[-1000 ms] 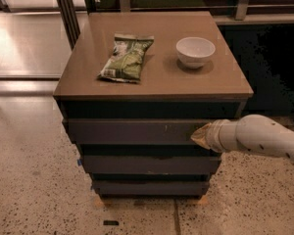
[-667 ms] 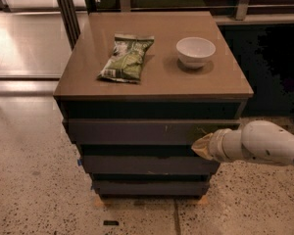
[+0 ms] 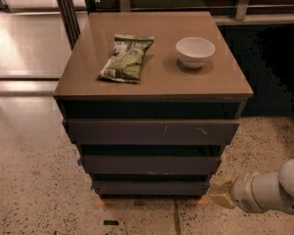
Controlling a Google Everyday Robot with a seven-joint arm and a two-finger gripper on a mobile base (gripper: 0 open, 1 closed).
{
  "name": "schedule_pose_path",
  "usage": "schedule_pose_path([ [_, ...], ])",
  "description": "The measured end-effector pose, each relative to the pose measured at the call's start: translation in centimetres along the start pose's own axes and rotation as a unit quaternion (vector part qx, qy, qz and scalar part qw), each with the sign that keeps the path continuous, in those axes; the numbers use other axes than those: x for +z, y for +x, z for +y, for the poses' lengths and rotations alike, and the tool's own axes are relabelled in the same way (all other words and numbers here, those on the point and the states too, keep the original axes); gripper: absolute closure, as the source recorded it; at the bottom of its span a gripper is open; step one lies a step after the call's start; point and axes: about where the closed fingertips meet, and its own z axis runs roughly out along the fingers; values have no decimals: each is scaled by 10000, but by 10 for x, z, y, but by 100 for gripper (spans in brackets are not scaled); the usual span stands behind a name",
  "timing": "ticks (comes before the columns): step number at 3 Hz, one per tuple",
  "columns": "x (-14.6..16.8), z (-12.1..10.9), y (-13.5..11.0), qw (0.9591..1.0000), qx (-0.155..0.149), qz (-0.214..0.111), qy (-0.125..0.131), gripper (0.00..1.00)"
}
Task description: Close top drawer
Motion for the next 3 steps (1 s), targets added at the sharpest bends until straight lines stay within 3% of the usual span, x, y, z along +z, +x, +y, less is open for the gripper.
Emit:
schedule_pose_path([
  [3, -1, 6, 5, 10000, 37, 42, -68, 12],
])
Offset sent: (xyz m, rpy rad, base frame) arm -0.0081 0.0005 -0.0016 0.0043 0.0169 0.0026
